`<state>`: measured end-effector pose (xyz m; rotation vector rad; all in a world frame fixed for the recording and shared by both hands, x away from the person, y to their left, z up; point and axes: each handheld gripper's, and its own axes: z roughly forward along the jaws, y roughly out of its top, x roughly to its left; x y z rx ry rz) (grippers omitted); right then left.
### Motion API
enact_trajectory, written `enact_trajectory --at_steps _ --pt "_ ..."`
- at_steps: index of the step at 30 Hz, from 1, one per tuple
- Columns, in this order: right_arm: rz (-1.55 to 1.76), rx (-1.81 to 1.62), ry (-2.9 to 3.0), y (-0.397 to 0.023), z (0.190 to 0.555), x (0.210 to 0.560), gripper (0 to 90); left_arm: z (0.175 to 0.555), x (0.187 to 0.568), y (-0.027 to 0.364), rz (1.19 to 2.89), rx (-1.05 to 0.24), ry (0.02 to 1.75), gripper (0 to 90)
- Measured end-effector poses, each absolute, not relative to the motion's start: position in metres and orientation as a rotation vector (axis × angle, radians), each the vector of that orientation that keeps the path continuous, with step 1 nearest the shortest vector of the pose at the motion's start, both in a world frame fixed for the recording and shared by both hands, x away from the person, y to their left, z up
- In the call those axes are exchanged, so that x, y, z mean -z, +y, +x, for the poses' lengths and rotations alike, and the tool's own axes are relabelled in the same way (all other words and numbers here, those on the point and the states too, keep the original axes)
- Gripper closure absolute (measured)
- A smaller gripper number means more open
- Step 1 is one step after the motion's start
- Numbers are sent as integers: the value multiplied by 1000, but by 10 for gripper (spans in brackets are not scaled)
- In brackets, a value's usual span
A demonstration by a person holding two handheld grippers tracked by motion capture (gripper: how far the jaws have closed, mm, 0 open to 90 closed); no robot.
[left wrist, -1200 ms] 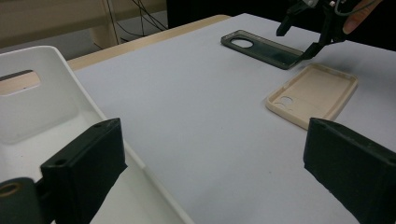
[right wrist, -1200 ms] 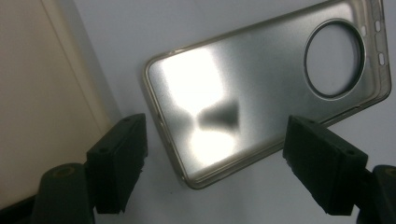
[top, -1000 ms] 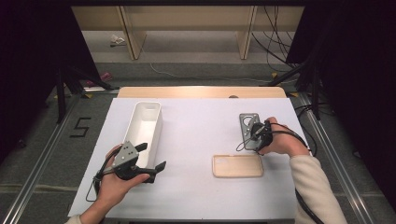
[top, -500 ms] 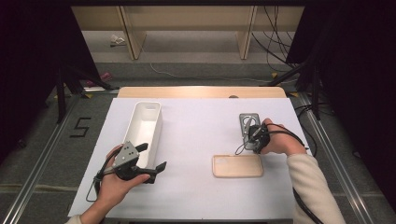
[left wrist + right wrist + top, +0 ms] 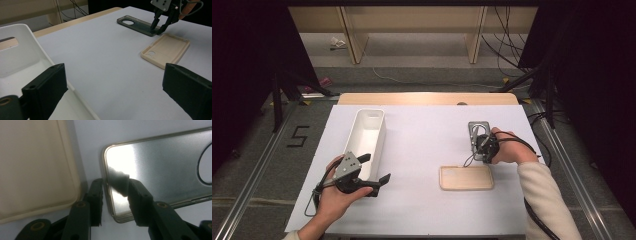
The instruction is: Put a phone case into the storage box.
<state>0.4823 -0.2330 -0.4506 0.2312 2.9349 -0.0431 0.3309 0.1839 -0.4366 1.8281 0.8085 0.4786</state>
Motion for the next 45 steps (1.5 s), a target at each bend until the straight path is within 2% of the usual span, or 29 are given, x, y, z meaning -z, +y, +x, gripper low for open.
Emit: enact_trajectory --at_steps 20,32,45 --pt "209 58 2989 -232 483 451 841 330 437 183 1832 -474 805 53" --pt "232 34 2985 -234 482 450 885 330 437 183 1831 -474 806 54" --pt "230 -115 2945 -238 475 439 887 330 437 183 1834 -476 807 55"
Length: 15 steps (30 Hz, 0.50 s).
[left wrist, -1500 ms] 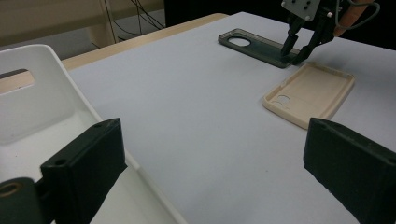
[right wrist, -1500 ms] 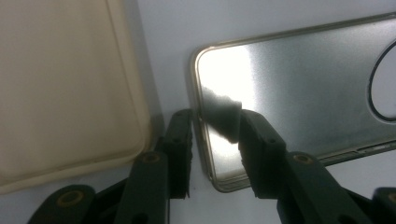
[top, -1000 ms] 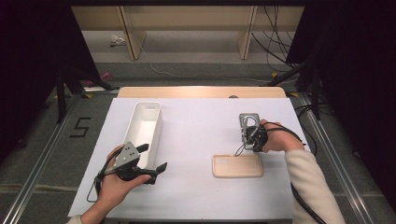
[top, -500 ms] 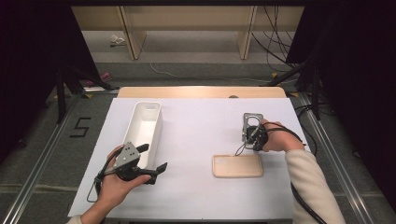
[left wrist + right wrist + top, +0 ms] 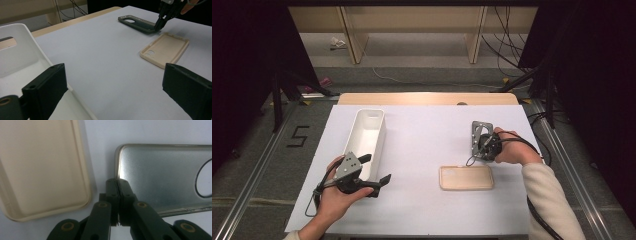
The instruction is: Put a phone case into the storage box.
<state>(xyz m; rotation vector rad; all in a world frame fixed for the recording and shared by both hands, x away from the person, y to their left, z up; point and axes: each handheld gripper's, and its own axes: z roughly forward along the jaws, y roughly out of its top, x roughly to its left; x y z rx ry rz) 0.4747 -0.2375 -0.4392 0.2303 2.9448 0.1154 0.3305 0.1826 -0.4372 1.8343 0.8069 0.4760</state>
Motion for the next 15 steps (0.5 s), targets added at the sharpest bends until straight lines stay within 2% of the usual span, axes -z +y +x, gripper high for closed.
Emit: enact_trajectory --at_steps 15 --pt "273 -479 2839 -238 458 424 890 330 437 183 1831 -479 807 55"
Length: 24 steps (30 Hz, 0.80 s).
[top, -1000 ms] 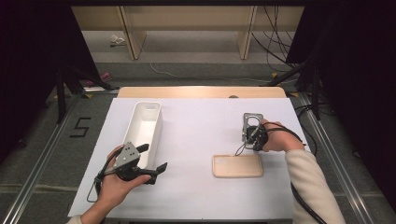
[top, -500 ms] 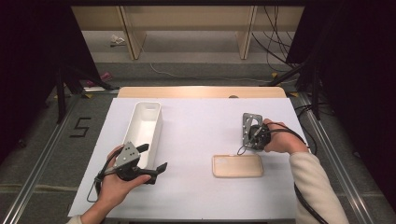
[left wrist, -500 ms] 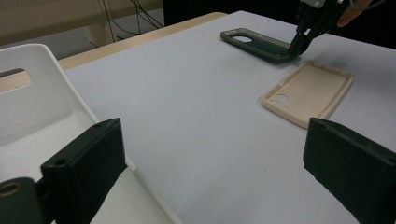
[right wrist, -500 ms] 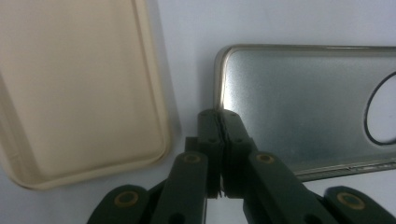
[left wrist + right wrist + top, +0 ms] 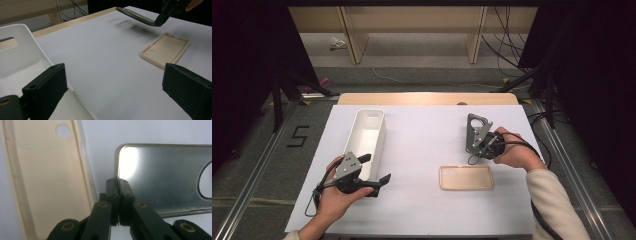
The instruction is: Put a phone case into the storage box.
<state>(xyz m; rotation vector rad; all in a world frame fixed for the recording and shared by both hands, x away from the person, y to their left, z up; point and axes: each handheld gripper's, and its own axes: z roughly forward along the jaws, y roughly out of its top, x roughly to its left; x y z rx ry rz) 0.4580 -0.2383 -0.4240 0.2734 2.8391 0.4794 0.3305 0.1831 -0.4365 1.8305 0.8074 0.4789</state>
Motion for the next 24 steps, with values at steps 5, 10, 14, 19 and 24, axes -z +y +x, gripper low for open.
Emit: enact_trajectory --at_steps 5,10,14,19,24 --pt "297 -640 2796 -234 450 422 891 330 436 183 1830 -480 805 55" --pt "306 -773 2769 -229 441 421 891 331 436 184 1831 -481 807 56" --pt "325 -896 2739 -224 433 421 892 331 436 184 1829 -483 809 57" --pt "327 -968 2716 -218 425 421 891 331 436 184 1830 -482 811 58" --pt "315 -1042 2699 -210 414 421 892 332 436 184 1817 -475 823 72"
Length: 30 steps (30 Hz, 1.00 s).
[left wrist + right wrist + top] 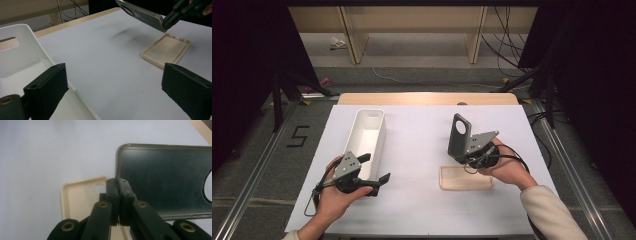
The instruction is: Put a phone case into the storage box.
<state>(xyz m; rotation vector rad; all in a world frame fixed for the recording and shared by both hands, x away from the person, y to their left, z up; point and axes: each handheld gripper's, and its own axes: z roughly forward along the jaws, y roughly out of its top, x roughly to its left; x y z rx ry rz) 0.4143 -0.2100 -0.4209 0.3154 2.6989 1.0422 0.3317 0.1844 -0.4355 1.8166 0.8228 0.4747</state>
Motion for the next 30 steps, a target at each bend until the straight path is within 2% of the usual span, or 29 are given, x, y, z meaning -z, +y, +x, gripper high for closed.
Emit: enact_trajectory --at_steps 12,24,30 --pt "216 -1090 2692 -184 384 420 892 354 404 167 1782 -408 913 137" --pt "109 -1080 2716 -159 366 423 892 397 376 116 1900 -285 936 177" --pt "85 -1068 2726 -151 363 425 892 414 371 99 1935 -229 975 227"
